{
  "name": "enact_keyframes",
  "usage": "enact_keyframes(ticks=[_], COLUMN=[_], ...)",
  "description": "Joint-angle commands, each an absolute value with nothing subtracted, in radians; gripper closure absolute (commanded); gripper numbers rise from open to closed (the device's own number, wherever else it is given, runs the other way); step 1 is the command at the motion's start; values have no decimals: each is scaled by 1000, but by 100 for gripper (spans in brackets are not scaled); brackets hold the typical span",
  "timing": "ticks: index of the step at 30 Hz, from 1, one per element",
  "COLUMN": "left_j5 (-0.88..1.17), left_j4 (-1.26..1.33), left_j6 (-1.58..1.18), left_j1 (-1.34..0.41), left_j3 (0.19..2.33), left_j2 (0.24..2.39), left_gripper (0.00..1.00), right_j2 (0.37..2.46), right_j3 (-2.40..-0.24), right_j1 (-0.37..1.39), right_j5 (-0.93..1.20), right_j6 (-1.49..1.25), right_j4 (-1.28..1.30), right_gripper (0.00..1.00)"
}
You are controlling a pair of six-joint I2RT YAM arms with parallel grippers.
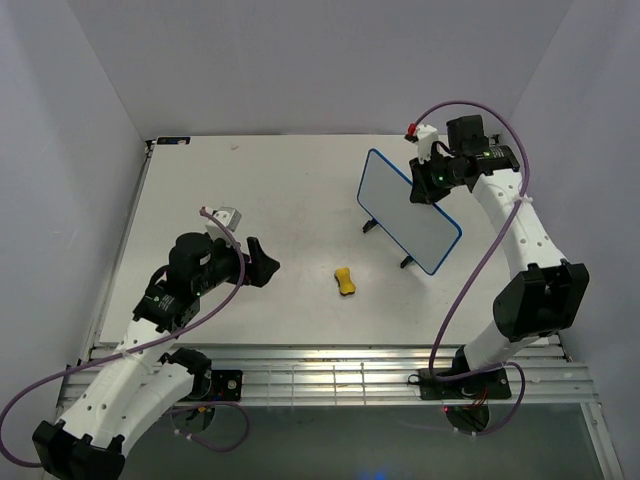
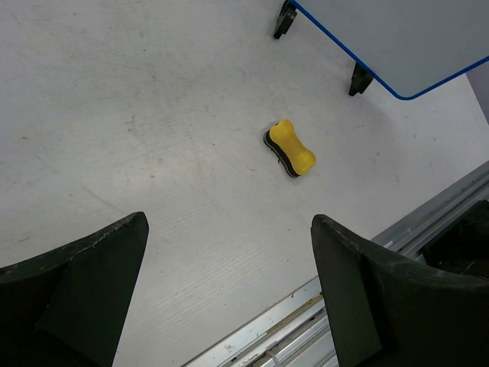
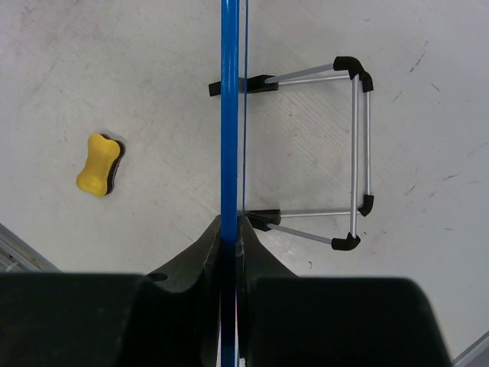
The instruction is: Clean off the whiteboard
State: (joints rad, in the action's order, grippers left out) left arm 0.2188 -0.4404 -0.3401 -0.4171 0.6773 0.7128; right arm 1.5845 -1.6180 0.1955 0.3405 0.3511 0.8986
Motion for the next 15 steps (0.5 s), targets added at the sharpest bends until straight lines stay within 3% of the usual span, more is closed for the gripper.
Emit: enact_keyframes(ticks=[1, 15], left_j5=[226, 213], left_j4=[-433, -436], left_j6=[-331, -331], left_j1=[-442, -472], left_j3=[672, 670], left_j2=[713, 701], left_gripper=[2, 2], right_j2=[1583, 1663], right_j3=[-1690, -1661], right_j1=[184, 163], right_j5=[394, 451], right_j6=[408, 439], right_j4=[871, 885], right_gripper=[92, 92])
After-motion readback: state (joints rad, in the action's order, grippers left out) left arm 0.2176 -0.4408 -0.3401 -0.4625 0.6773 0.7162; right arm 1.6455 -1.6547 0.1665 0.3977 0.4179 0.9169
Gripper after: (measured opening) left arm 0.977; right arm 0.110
